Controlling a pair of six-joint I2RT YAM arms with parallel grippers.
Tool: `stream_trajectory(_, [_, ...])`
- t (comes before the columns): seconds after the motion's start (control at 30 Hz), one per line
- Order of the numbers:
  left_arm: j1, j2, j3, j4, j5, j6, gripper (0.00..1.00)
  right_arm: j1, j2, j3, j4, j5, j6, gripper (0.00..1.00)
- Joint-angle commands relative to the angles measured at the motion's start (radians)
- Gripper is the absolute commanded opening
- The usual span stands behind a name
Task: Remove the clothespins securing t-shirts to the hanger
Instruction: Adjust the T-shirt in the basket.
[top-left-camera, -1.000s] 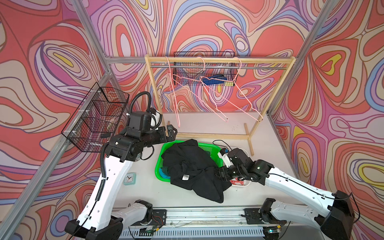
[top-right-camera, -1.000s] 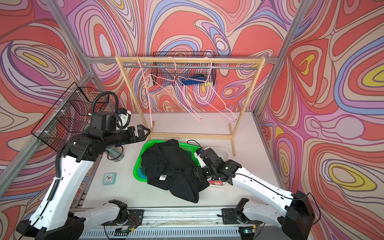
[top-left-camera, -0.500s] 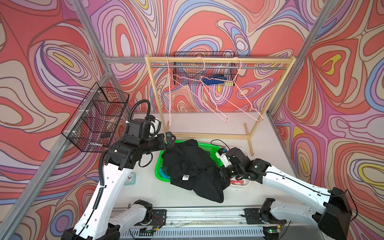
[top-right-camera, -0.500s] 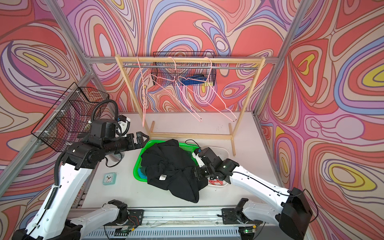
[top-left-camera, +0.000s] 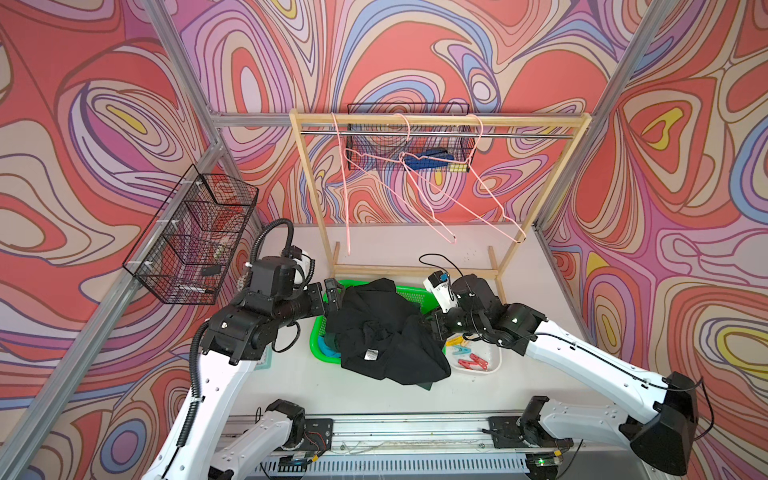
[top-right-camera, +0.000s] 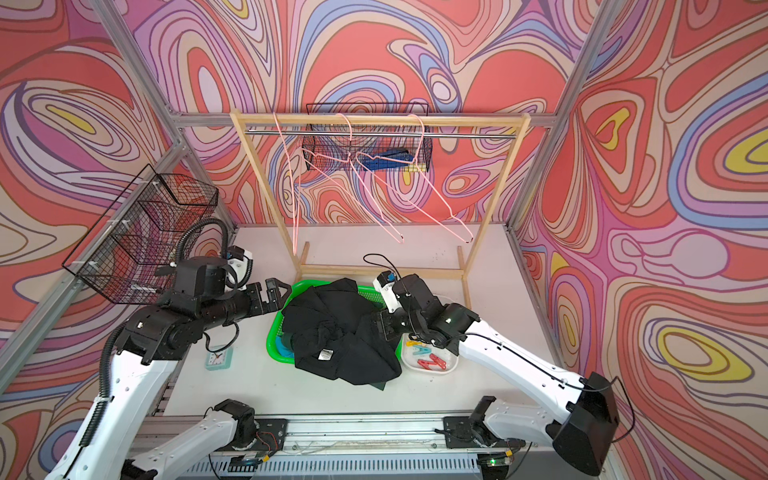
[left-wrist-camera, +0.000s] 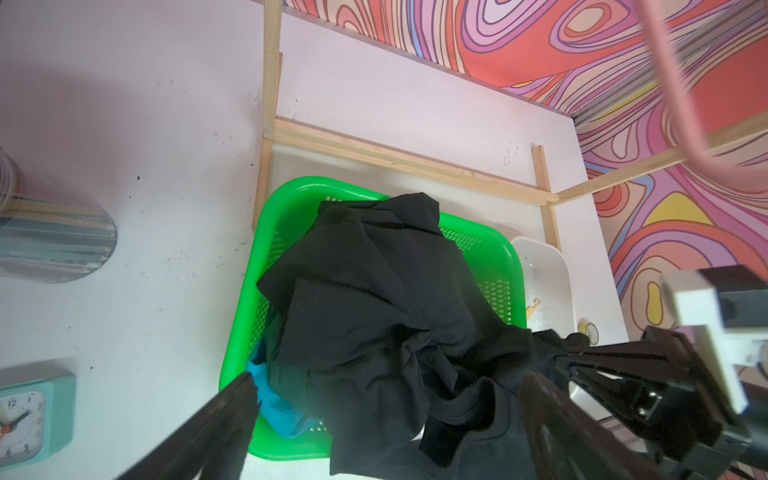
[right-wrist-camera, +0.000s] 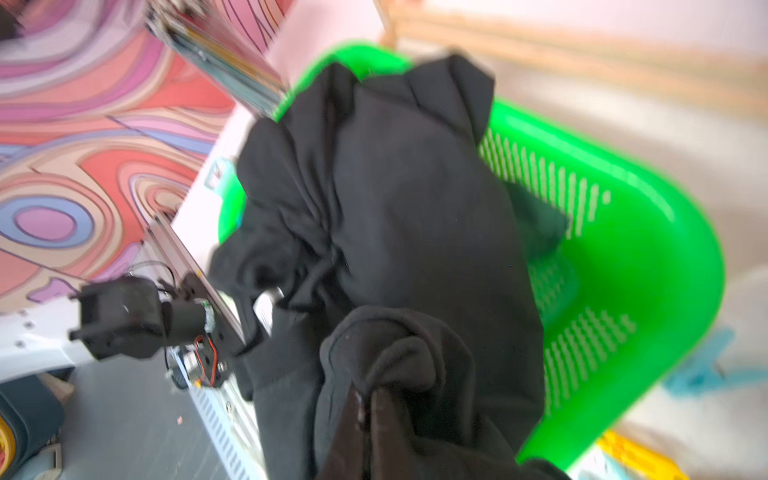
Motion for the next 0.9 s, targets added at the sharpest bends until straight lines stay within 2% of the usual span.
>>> stream_trajectory(0.0, [0.009, -0.037, -0.025, 0.006, -0.039, 0.008, 1.0, 0.005, 0.061, 0.078, 0.097, 0.037, -0.041, 0.0])
stream_trajectory(0.13, [0.009, -0.03, -0.036, -0.03, -0.083, 0.026, 1.0, 0.005, 0.171, 0.122, 0.16, 0.062, -0.082, 0.0])
stream_trajectory(0.4, [0.011, -0.061, -0.172, 0.043, -0.042, -0.012, 1.0, 0.004, 0.369, 0.065, 0.291, 0.027, -0.056, 0.0])
stream_trajectory(0.53, [0.013, -0.056, -0.221, 0.065, -0.047, -0.015, 1.0, 0.005, 0.424, -0.018, 0.411, -0.014, -0.021, 0.0])
stream_trajectory(0.77, [0.015, -0.065, -0.303, 0.122, -0.143, -0.03, 1.0, 0.005, 0.451, -0.027, 0.419, -0.008, -0.042, 0.0])
stream_trajectory(0.8, [0.017, -0.072, -0.319, 0.14, -0.148, -0.036, 1.0, 0.004, 0.438, -0.024, 0.42, -0.007, -0.048, 0.03])
stream_trajectory(0.87, [0.02, -0.072, -0.341, 0.164, -0.156, -0.041, 1.0, 0.004, 0.402, -0.017, 0.417, 0.007, -0.051, 0.21])
